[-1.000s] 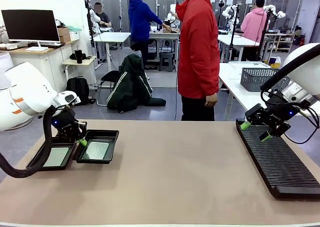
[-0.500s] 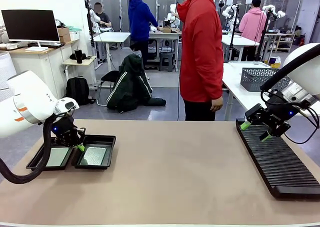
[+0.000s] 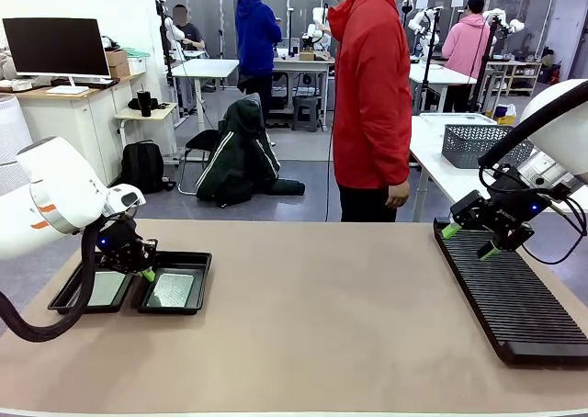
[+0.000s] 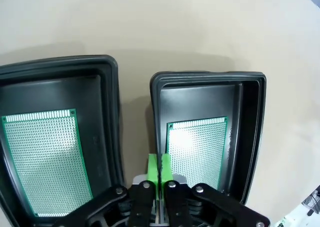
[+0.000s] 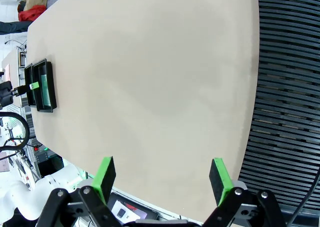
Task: Inspect and transfer BCBs to ESD trays.
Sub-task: Pick up the ESD tray and place it on the left side of the table.
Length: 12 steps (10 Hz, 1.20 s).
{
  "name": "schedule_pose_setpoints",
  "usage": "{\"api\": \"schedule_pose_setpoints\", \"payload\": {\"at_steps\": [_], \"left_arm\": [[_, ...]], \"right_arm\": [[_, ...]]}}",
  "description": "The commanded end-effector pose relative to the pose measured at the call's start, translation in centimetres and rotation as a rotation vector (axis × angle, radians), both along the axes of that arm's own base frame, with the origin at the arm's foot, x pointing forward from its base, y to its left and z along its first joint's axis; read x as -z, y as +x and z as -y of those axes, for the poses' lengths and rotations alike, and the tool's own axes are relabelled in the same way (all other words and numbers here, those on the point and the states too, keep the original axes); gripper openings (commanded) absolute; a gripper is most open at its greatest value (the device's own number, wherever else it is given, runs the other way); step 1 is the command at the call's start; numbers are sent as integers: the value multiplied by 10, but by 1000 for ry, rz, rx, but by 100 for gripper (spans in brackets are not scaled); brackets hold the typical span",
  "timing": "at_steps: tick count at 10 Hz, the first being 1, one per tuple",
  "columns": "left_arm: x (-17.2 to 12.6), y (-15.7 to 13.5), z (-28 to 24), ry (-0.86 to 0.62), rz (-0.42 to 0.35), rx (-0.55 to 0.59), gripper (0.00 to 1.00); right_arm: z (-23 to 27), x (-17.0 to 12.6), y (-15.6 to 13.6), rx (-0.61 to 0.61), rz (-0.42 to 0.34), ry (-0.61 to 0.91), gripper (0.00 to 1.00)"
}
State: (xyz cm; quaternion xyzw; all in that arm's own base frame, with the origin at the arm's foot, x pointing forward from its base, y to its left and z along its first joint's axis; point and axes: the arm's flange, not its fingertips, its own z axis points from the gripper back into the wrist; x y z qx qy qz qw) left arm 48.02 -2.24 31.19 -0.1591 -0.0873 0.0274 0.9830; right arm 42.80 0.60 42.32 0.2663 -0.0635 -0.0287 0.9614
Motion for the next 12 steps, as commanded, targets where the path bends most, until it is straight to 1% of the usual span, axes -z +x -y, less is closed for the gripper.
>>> {"api": "schedule_pose_setpoints", "payload": {"at_steps": [1, 2, 3, 7, 12], "left_arm": [[4, 0, 2, 20, 26, -6, 3], [4, 0, 3, 24, 27, -7, 3], [1, 1, 2, 5, 6, 1, 3], [1, 1, 4, 8, 10, 4, 3], [-5, 8, 7, 16, -8, 19, 3]], "right_arm": [[-2, -1, 1, 23, -9, 7, 100], [-2, -1, 1, 23, -9, 7, 100], [-2, -1, 1, 23, -9, 7, 100], [-2, -1, 1, 23, -9, 7, 100], [-2, -1, 1, 23, -9, 7, 100]]}}
